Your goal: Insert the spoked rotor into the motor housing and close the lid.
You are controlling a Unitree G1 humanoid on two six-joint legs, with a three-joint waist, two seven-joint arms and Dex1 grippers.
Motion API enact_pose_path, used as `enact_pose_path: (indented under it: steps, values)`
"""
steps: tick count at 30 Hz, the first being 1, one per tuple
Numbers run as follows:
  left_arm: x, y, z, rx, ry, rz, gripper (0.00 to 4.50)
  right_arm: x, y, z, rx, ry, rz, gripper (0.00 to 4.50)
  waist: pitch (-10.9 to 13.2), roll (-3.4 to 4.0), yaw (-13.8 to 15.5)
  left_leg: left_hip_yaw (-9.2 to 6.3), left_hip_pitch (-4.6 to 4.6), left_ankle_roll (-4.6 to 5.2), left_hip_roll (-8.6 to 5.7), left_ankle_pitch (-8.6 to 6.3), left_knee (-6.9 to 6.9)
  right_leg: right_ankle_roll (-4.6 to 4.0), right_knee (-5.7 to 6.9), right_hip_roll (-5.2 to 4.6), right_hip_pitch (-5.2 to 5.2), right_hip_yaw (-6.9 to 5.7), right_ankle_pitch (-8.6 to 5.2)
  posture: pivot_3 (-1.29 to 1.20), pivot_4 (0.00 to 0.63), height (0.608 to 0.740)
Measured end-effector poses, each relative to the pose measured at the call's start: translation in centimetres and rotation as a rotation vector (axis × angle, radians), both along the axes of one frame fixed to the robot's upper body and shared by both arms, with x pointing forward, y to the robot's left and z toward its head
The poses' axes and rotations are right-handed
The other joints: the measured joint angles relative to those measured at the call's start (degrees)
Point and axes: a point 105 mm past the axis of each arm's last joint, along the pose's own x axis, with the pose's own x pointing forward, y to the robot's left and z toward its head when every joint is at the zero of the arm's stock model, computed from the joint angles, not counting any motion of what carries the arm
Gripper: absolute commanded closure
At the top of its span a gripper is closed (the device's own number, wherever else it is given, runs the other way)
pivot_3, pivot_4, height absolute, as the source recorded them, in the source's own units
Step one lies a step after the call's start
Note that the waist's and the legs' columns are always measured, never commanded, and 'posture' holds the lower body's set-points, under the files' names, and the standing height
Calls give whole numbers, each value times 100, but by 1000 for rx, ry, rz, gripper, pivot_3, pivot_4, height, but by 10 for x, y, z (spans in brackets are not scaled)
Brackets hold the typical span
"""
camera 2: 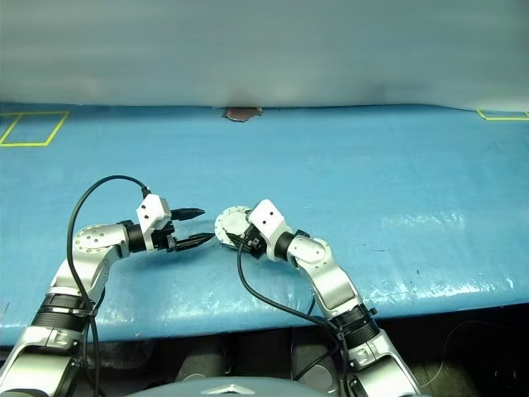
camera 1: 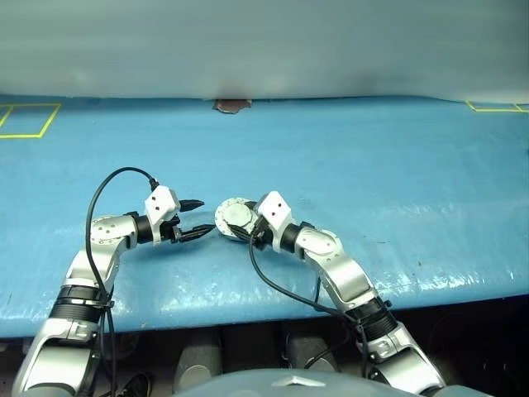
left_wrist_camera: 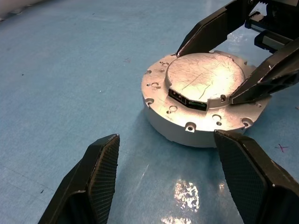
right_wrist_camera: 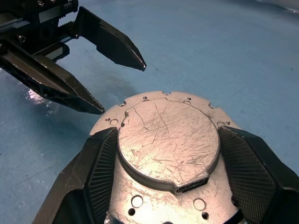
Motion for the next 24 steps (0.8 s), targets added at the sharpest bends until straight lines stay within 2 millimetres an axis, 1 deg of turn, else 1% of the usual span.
enact_pose_path:
  steps: [4, 8, 16, 21, 24]
  values:
    - [0, 0, 0, 0, 0, 1, 992, 0, -1, 2, -17, 6, 17, 1444, 0, 0, 5, 0, -1, 0, 0, 0, 0, 0, 0, 0, 0, 0, 0, 0, 150, 740]
    - [0, 0, 0, 0, -1, 1, 992, 0, -3, 8, -40, 24, 70, 1444, 0, 0, 16, -1, -4, 0, -2, 0, 0, 0, -2, -1, -1, 0, 0, 0, 150, 740]
    - [0, 0, -2, -2, 6, 2, 992, 12, -3, 19, -55, 16, 77, 1444, 4, 1, 4, -1, -9, 0, -1, 0, -2, 1, -1, 1, -8, -1, 1, 0, 150, 740]
    - [1, 0, -2, -2, 5, 3, 992, 13, -5, 17, -74, 15, 93, 1444, 4, 1, 4, -1, -11, 0, -2, 0, -2, 1, -2, 0, -8, -1, 1, 0, 150, 740]
    - [1, 0, -2, -2, 5, 4, 992, 14, -7, 13, -80, 27, 84, 1444, 4, 1, 5, -1, -10, 0, -2, 0, -2, 1, -2, 0, -8, -1, 1, 0, 150, 740]
